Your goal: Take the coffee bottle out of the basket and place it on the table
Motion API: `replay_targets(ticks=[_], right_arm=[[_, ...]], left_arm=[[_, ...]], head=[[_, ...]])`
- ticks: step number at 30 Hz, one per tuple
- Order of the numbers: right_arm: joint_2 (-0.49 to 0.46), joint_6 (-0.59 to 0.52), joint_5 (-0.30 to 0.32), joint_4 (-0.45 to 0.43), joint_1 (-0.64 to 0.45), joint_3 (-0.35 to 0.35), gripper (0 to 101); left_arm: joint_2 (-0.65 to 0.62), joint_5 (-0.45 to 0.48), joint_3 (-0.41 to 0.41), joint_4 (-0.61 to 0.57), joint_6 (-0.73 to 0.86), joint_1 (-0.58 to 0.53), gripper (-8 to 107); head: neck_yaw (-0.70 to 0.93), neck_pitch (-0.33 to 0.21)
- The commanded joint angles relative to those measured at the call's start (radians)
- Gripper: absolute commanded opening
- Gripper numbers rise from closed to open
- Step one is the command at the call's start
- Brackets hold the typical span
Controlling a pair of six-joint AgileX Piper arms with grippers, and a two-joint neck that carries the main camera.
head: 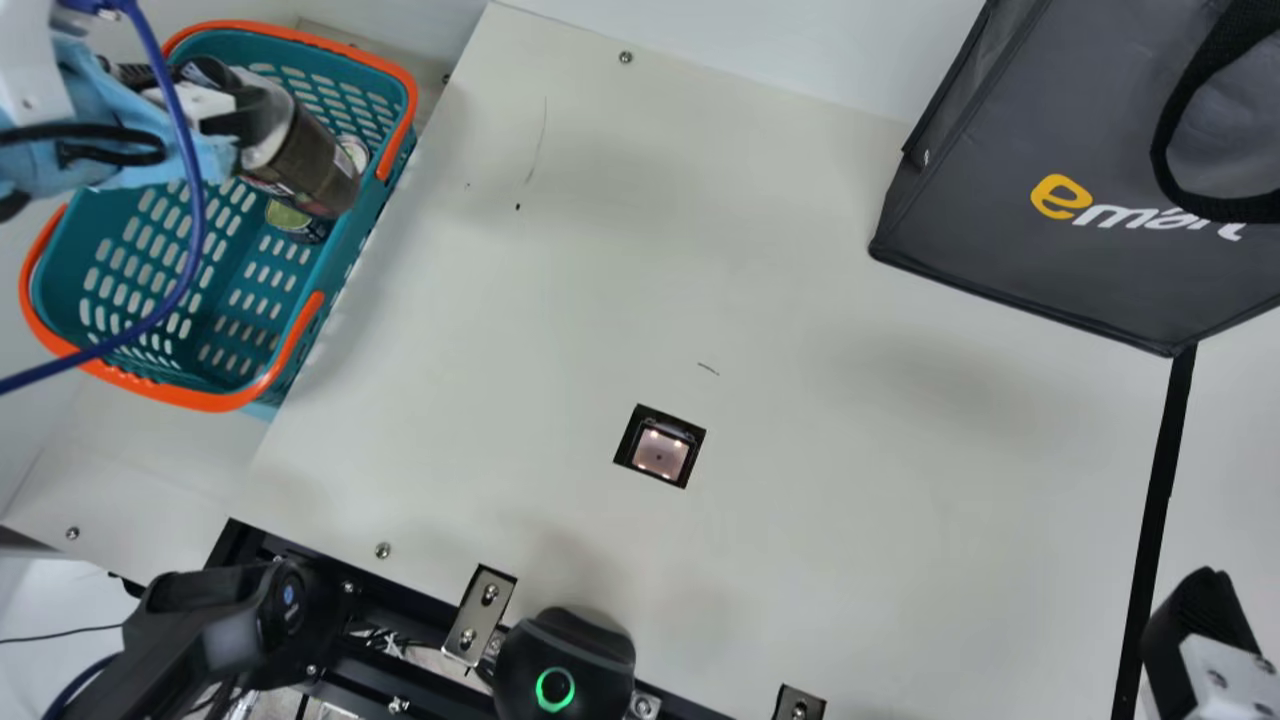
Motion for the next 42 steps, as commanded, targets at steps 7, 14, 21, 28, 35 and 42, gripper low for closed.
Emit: replay_targets(ticks=[7, 14, 21, 28, 35, 42], right_arm=[[0.000, 0.000, 0.000, 0.000, 0.000, 0.000, 91], [0.000, 0.000, 0.000, 0.000, 0.000, 0.000, 91], [0.000, 0.000, 0.000, 0.000, 0.000, 0.000, 91], [0.000, 0.000, 0.000, 0.000, 0.000, 0.000, 91], [0.000, 0.000, 0.000, 0.000, 0.000, 0.000, 91], [0.000, 0.000, 0.000, 0.000, 0.000, 0.000, 91]], left_arm=[[-0.041, 0.000, 0.029, 0.046, -0.077, -0.187, 10], [-0.063, -0.013, 0.060, 0.096, -0.148, -0.325, 10], [-0.077, -0.032, 0.093, 0.137, -0.198, -0.441, 10], [-0.089, -0.050, 0.126, 0.172, -0.235, -0.541, 10], [-0.097, -0.068, 0.157, 0.198, -0.261, -0.618, 10], [-0.095, -0.103, 0.194, 0.268, -0.306, -0.661, 10]], head=[[0.004, -0.026], [0.004, -0.026], [0.004, -0.026], [0.004, -0.026], [0.004, -0.026], [0.004, -0.026]])
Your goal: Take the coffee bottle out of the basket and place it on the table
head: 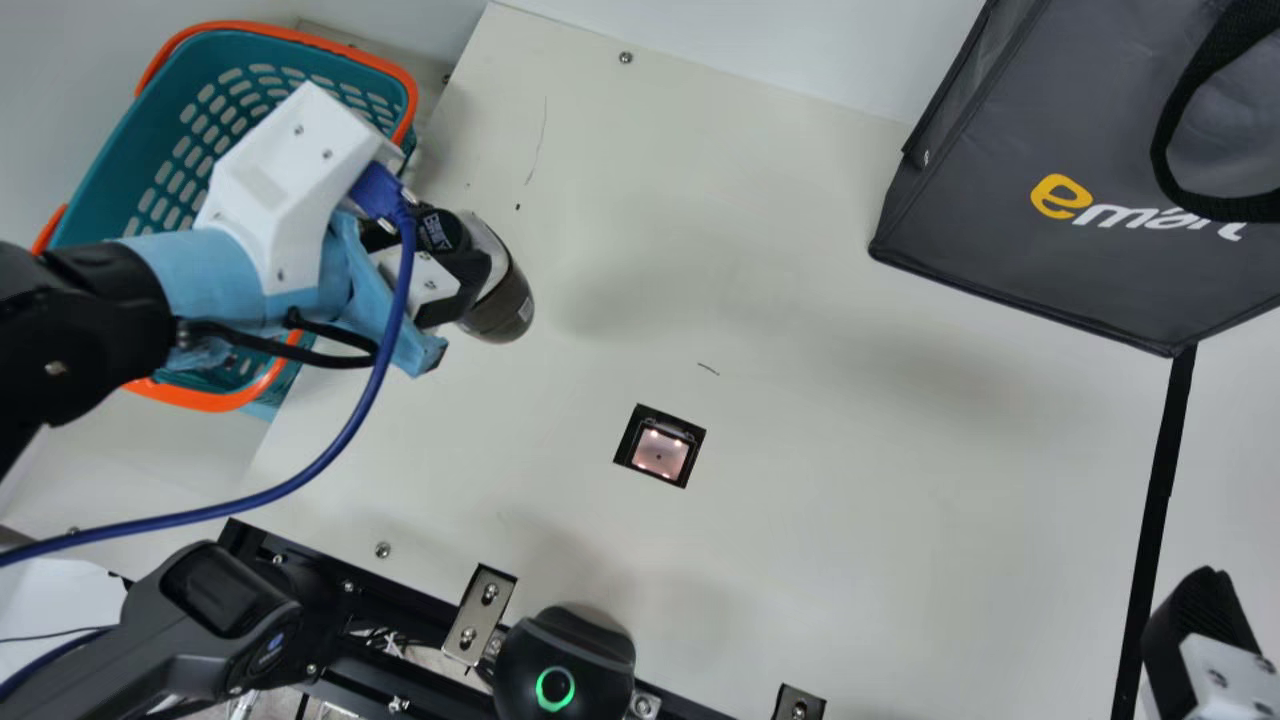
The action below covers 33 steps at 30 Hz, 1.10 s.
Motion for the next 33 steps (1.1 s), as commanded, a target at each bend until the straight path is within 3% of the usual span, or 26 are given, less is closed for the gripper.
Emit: replay_targets(ticks=[1, 17, 33], right_arm=[[0.000, 0.000, 0.000, 0.000, 0.000, 0.000, 91], [0.000, 0.000, 0.000, 0.000, 0.000, 0.000, 91], [0.000, 0.000, 0.000, 0.000, 0.000, 0.000, 91]], left_arm=[[0.001, -0.008, 0.011, 0.026, -0.018, -0.007, 10], [-0.013, -0.011, 0.093, 0.223, -0.293, -0.069, 10], [-0.029, -0.018, 0.168, 0.289, -0.468, -0.103, 10]], head=[[0.004, -0.026], [0.004, -0.026], [0.004, -0.026]])
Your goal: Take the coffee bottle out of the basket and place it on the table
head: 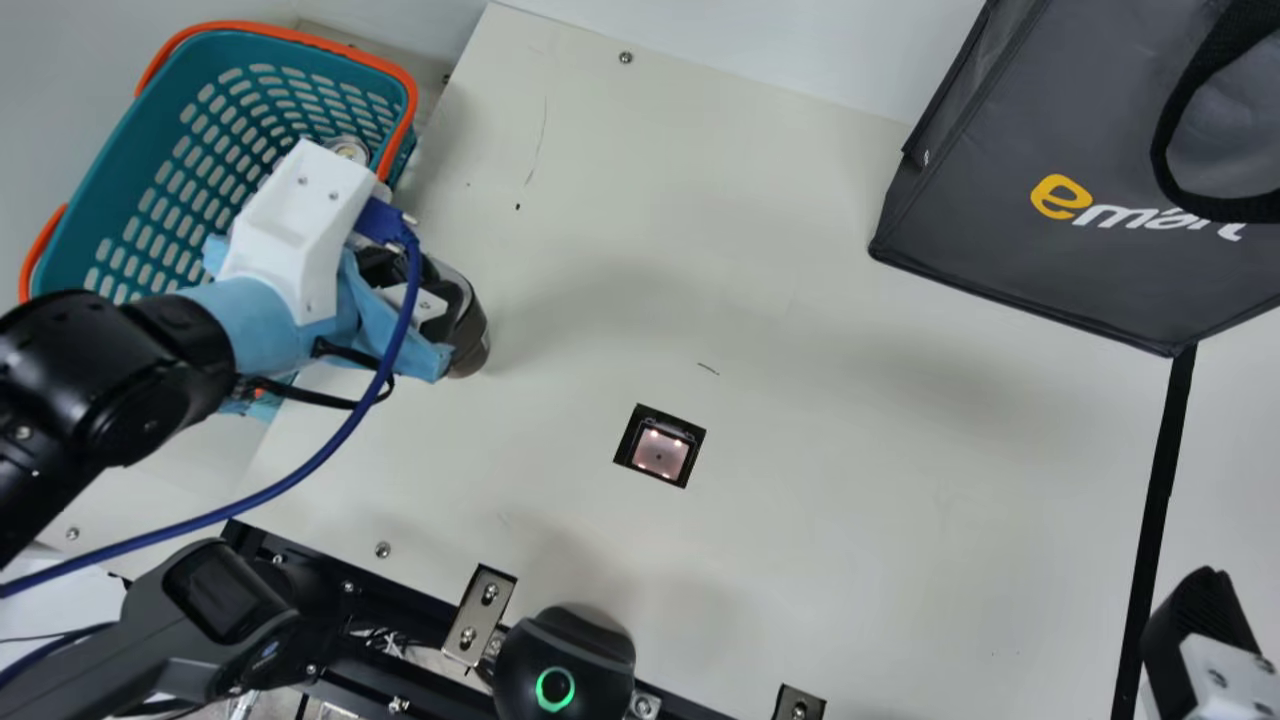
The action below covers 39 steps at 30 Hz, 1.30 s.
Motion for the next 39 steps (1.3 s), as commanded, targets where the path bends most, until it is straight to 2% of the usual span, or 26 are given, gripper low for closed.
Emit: replay_targets(ticks=[1, 17, 39], right_arm=[[0.000, 0.000, 0.000, 0.000, 0.000, 0.000, 91], [0.000, 0.000, 0.000, 0.000, 0.000, 0.000, 91], [0.000, 0.000, 0.000, 0.000, 0.000, 0.000, 91]], left_arm=[[-0.004, -0.008, 0.013, 0.001, -0.003, 0.000, 10], [-0.037, -0.040, 0.094, -0.024, 0.010, 0.038, 12], [-0.043, -0.039, 0.103, -0.043, 0.009, 0.058, 85]], head=[[0.002, -0.026], [0.002, -0.026], [0.002, -0.026]])
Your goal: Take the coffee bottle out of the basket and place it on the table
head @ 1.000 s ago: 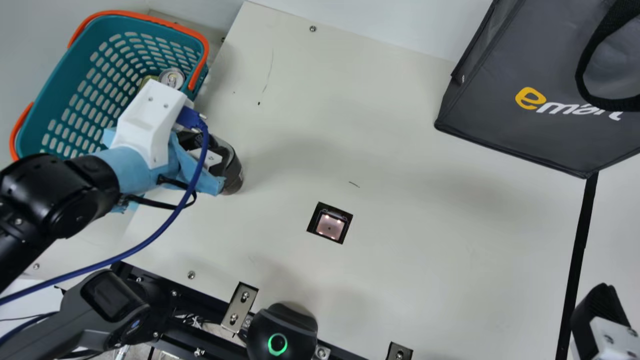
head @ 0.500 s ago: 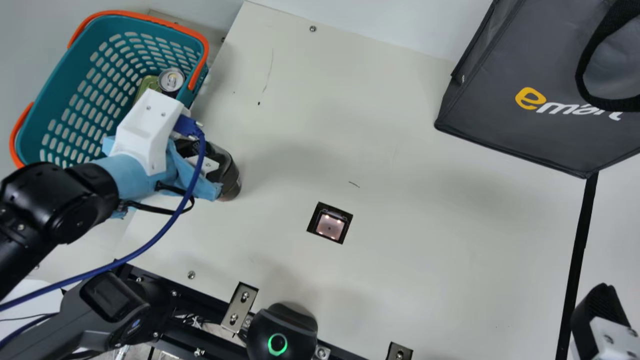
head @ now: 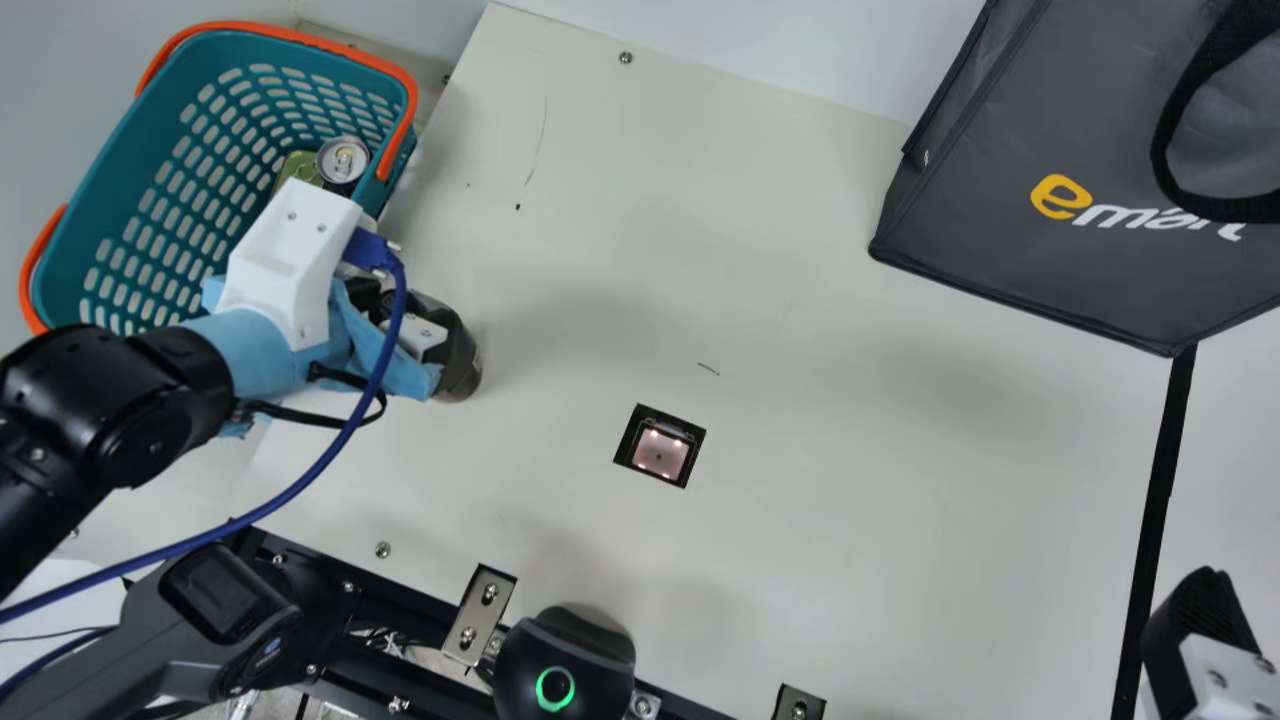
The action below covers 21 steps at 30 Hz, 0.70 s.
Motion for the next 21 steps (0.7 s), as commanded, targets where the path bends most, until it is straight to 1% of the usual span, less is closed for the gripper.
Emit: replay_targets(ticks=[1, 8, 21], right_arm=[[0.000, 0.000, 0.000, 0.000, 0.000, 0.000, 91], [0.000, 0.000, 0.000, 0.000, 0.000, 0.000, 91], [0.000, 0.000, 0.000, 0.000, 0.000, 0.000, 91]], left_arm=[[0.001, 0.004, -0.002, 0.001, -0.002, 0.002, 89], [0.004, 0.015, -0.019, 0.002, -0.010, 0.001, 90], [0.007, 0.035, -0.078, 0.002, -0.009, 0.006, 90]], head=[[0.002, -0.026], [0.002, -0.026], [0.002, -0.026]])
